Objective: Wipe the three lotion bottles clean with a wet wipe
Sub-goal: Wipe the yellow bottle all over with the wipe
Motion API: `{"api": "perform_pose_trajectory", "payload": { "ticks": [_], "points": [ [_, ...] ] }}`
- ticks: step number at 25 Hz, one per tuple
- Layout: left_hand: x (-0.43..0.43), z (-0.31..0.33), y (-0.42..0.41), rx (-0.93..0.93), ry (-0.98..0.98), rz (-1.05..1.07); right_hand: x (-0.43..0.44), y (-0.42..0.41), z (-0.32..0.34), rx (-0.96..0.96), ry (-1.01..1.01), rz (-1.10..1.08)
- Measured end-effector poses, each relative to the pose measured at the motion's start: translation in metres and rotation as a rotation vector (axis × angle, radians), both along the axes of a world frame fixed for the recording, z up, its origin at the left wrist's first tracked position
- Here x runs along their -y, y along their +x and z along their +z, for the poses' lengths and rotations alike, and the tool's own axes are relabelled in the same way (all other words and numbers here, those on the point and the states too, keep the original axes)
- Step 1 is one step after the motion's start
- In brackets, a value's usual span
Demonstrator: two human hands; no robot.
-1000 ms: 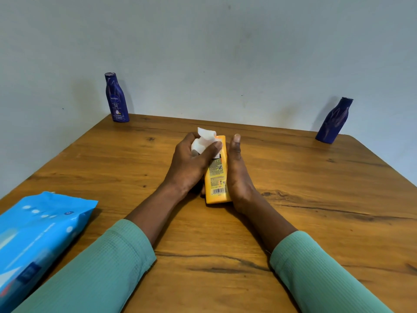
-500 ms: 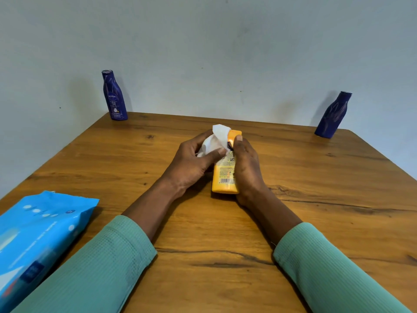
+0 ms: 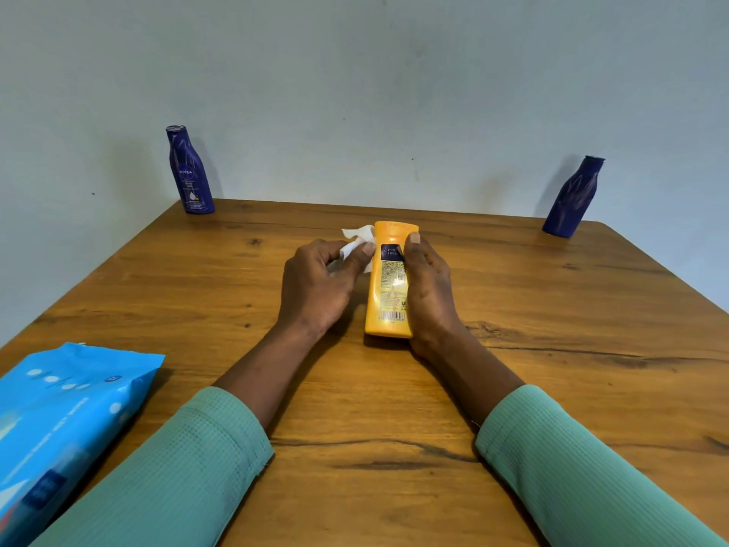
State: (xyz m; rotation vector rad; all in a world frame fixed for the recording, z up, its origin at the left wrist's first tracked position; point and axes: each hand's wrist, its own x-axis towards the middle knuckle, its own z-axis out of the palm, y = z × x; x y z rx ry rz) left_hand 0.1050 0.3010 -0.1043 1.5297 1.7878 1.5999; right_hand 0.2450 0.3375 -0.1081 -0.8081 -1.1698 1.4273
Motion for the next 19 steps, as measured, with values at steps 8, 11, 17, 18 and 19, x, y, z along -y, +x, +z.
{"api": "perform_pose_trajectory", "payload": {
  "ticks": [8,11,17,18,19],
  "points": [
    [0.008,0.003,0.016,-0.329,0.093,-0.105,-0.01,-0.003,-0.006,-0.126,-0.071,-0.15],
    [0.012,0.004,0.021,-0.384,0.061,-0.156,-0.012,-0.002,-0.005,-0.201,-0.165,-0.058],
    [0.017,0.006,0.032,-0.321,0.095,-0.36,-0.01,0.012,0.003,-0.263,-0.36,0.05],
    [0.016,0.003,0.033,-0.322,0.105,-0.343,-0.011,0.015,0.002,-0.254,-0.356,0.044],
    [0.014,0.002,0.034,-0.303,0.123,-0.299,-0.009,0.016,0.004,-0.236,-0.344,0.043]
  ]
}}
